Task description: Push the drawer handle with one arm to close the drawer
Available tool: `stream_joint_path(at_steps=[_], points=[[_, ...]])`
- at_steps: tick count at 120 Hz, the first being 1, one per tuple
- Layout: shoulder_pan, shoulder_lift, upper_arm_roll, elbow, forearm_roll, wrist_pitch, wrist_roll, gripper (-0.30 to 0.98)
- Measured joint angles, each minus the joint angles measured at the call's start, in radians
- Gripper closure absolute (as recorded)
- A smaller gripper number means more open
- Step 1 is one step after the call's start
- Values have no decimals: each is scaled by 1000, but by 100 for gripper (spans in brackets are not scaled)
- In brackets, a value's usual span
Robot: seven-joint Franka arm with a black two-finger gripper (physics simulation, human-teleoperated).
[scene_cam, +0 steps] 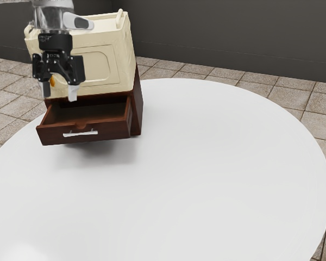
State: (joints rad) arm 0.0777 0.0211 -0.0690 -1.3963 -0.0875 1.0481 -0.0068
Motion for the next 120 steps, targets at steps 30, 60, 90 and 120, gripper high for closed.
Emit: stream_joint_path(at_steps=[30, 60, 90, 120], points=[[184, -313, -51, -563, -18, 364, -34, 2], [402, -395, -198, -846, -110, 634, -154, 47], [404, -217, -220, -835, -22, 892, -278, 70], [406, -22, -218, -684, 59, 1029, -366, 76]])
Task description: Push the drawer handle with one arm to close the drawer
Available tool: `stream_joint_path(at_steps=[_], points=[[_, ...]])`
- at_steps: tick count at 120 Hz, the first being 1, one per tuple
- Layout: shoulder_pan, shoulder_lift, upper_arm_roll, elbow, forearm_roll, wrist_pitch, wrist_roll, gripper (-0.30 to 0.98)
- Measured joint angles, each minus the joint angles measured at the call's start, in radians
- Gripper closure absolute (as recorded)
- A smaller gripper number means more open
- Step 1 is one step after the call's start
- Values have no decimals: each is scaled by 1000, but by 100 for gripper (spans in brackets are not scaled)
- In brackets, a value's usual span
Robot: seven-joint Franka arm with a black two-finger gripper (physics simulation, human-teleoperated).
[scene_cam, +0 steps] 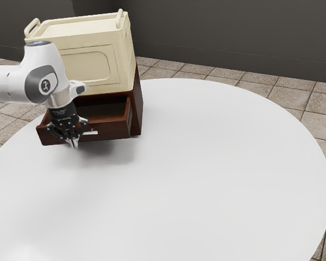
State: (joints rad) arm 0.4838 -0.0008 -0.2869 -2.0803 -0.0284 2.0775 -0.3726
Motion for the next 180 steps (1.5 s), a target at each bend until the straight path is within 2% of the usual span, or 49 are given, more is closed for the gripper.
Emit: stream_joint_path(at_steps=[74, 180], points=[[0, 202, 34, 138, 94, 144, -103, 77], [1, 423, 62, 418, 206, 263, -140, 76]])
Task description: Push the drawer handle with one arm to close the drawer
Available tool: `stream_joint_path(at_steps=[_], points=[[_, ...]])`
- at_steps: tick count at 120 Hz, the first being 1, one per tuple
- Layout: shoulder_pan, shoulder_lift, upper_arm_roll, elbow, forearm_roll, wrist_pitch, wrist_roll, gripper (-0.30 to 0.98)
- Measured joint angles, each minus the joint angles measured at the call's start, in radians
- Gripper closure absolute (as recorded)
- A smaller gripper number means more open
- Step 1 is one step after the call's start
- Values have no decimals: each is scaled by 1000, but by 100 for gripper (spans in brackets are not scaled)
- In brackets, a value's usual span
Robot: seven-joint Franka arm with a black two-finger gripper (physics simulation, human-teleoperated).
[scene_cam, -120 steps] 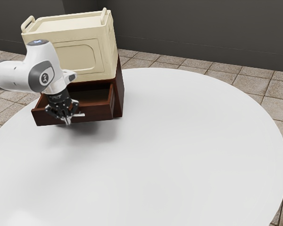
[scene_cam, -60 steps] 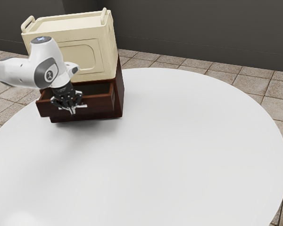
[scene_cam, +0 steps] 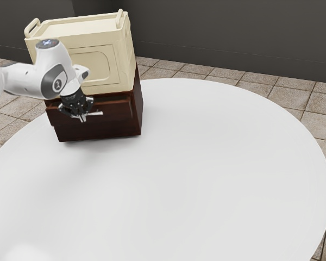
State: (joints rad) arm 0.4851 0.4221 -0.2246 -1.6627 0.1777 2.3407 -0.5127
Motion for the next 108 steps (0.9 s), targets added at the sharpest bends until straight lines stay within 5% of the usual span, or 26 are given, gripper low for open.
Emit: stream_joint_path(at_steps=[54, 66, 77, 84, 91, 108], points=[[-1, 73, 2, 64, 47, 108, 17, 76], [-8, -100, -34, -229, 27, 134, -2, 75], [-20, -360, -139, -459, -77, 78, -22, 73], [-105, -468, -152, -460, -179, -36, -30, 69], [-296, -497, -68, -304, -245, -180, -31, 62], [-558, -467, 165, 55, -298, -511, 17, 33]])
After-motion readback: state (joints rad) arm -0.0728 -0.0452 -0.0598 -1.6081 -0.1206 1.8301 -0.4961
